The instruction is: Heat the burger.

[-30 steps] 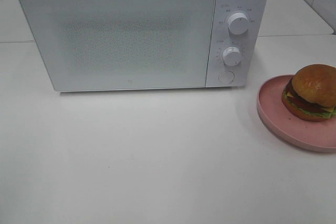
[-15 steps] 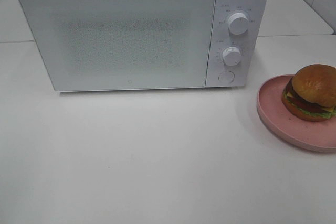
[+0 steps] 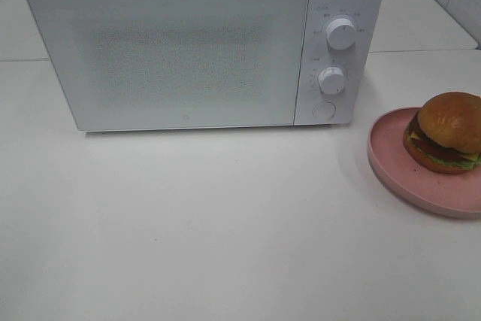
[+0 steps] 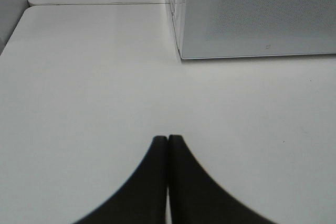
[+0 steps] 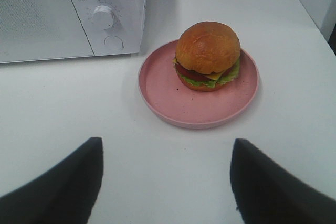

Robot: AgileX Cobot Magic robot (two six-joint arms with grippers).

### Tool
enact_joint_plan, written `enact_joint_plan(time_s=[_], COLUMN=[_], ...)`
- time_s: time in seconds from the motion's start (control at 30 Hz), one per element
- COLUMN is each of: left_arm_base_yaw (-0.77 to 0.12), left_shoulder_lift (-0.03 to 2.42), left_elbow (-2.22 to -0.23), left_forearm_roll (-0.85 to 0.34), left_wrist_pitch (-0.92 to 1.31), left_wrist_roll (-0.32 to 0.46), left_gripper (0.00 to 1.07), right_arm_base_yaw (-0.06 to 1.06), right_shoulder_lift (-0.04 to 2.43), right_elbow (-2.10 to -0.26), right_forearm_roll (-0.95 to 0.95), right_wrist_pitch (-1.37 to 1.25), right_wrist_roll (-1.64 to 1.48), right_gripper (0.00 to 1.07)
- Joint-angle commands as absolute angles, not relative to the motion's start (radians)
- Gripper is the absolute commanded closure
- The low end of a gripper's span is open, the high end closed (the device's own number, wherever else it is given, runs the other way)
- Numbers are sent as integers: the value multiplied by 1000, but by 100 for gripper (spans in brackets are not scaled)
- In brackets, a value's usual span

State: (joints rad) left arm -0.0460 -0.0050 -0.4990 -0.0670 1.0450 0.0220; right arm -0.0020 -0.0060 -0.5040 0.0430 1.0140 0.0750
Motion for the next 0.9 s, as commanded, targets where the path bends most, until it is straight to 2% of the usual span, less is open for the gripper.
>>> enact_joint_plan(time_s=[0.03, 0.17, 0.9], left_arm_base_yaw=[-42, -42, -42], left_shoulder_lift=[-29, -29, -29], left_elbow=[-495, -495, -495], left_forearm_roll=[-72, -72, -72], left_wrist_pitch=[1036, 1036, 1036], left_wrist_roll=[22, 22, 22], left_gripper=[107, 107, 107], right_arm_base_yaw=[0, 0, 0], right_shoulder_lift=[-30, -30, -30], right_elbow=[-503, -503, -503], right_forearm_roll=[33, -37, -38], right_wrist_pitch=[999, 1001, 1001], right_wrist_roll=[64, 60, 63], right_gripper=[41, 41, 41])
